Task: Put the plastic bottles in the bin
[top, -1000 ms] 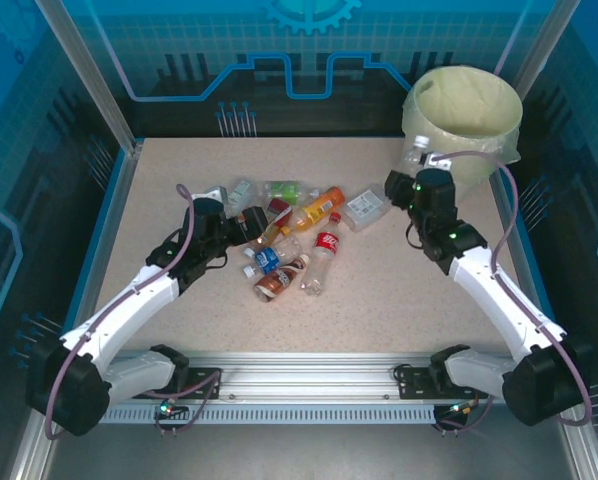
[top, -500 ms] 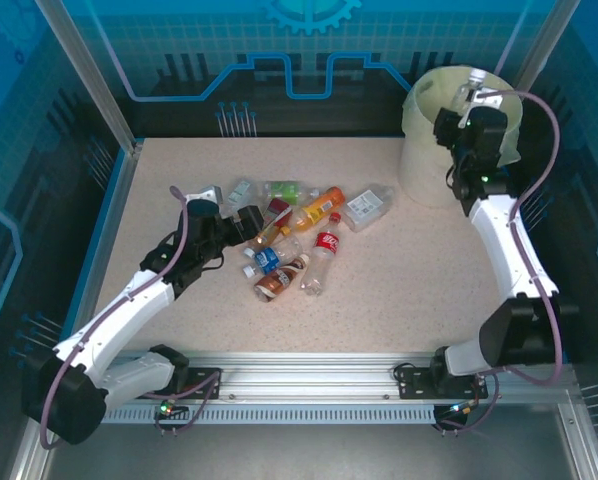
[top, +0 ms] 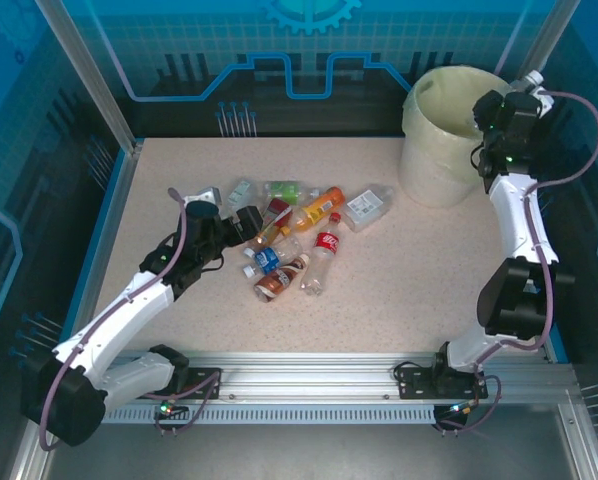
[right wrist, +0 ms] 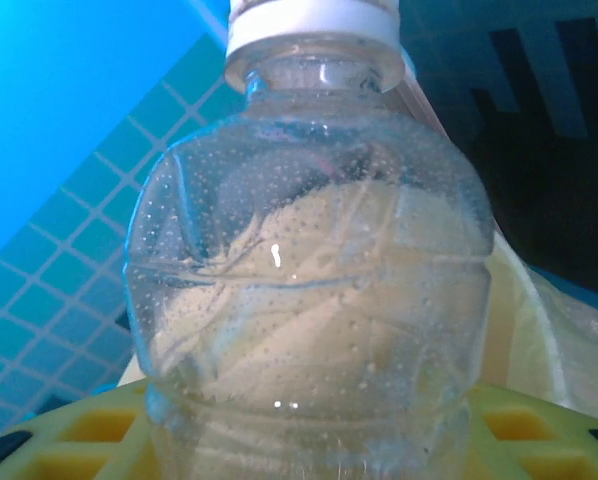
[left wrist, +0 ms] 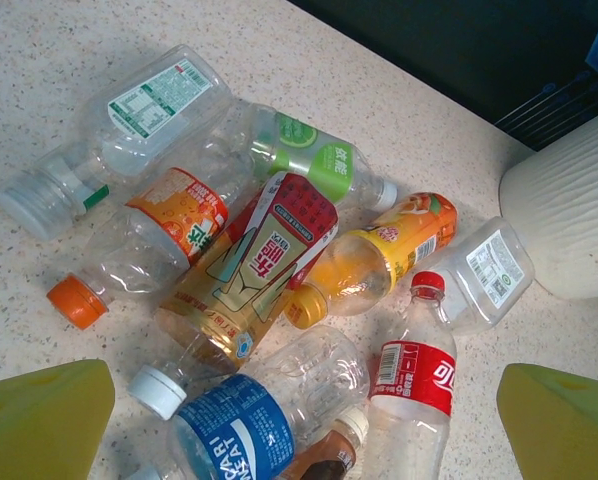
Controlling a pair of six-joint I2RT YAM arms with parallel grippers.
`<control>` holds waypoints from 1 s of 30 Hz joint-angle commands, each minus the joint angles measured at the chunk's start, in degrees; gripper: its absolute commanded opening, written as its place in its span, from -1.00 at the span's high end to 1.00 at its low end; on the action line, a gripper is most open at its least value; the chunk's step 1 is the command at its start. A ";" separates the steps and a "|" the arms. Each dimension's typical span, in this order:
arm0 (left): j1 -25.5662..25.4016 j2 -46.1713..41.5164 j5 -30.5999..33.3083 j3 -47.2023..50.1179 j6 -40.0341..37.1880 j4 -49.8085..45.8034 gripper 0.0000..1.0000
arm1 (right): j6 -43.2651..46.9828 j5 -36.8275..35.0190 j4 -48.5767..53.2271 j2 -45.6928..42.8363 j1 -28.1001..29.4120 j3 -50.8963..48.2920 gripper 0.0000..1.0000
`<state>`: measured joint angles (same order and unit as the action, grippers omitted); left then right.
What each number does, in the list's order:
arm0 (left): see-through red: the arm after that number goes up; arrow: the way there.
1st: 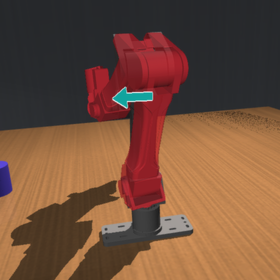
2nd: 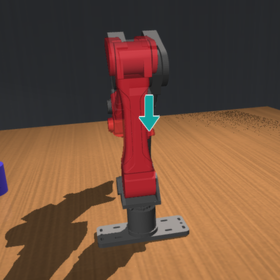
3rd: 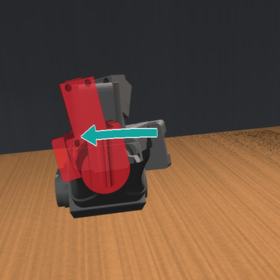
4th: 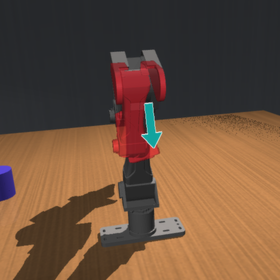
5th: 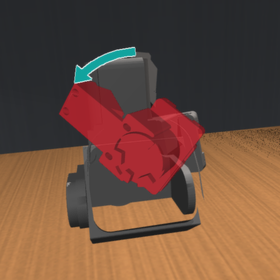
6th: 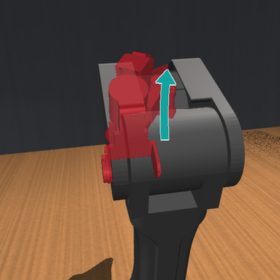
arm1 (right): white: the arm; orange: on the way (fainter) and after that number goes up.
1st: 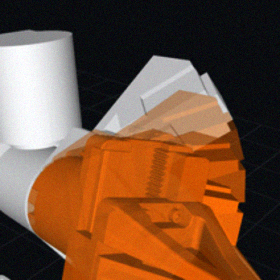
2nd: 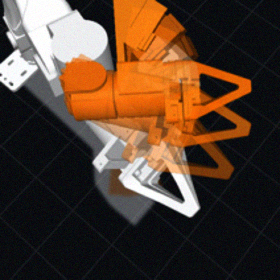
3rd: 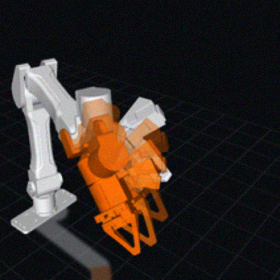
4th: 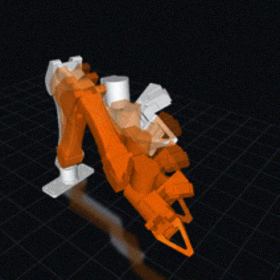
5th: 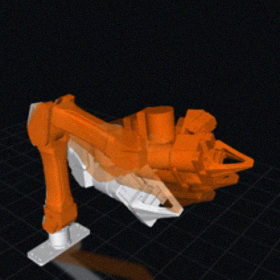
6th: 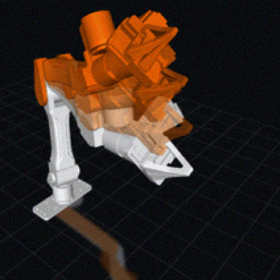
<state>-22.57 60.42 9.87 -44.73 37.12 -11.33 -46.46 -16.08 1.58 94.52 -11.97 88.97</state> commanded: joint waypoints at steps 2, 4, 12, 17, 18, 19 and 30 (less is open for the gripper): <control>-0.26 0.94 -0.10 0.91 1.96 2.41 -0.98 | -7.66 -2.38 -0.84 3.91 -0.13 3.39 -0.16; -0.28 1.70 -0.29 0.71 2.08 2.44 -0.98 | -7.87 -3.50 2.36 5.70 0.44 6.13 -0.32; -0.28 2.69 0.21 0.05 1.82 1.75 -0.98 | -9.16 -9.14 7.68 9.30 0.41 10.14 -0.62; -0.20 3.20 0.57 -0.18 2.00 1.71 -0.98 | -7.80 -8.62 8.31 9.14 0.37 10.38 -0.69; -0.18 3.41 0.51 -0.26 2.12 1.70 -0.98 | -7.64 -8.54 8.35 8.94 0.36 10.38 -0.70; -0.19 3.54 0.50 -0.41 2.12 1.67 -0.98 | -7.50 -8.32 8.39 8.77 0.42 10.30 -0.70; 0.29 4.24 1.45 -0.59 4.11 -1.58 -0.98 | -5.37 -4.95 9.53 6.66 0.62 10.10 -0.73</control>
<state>-22.57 64.88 9.89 -44.56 39.64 -11.49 -52.47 -23.46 7.53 102.00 -11.70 98.74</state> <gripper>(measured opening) 0.988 0.861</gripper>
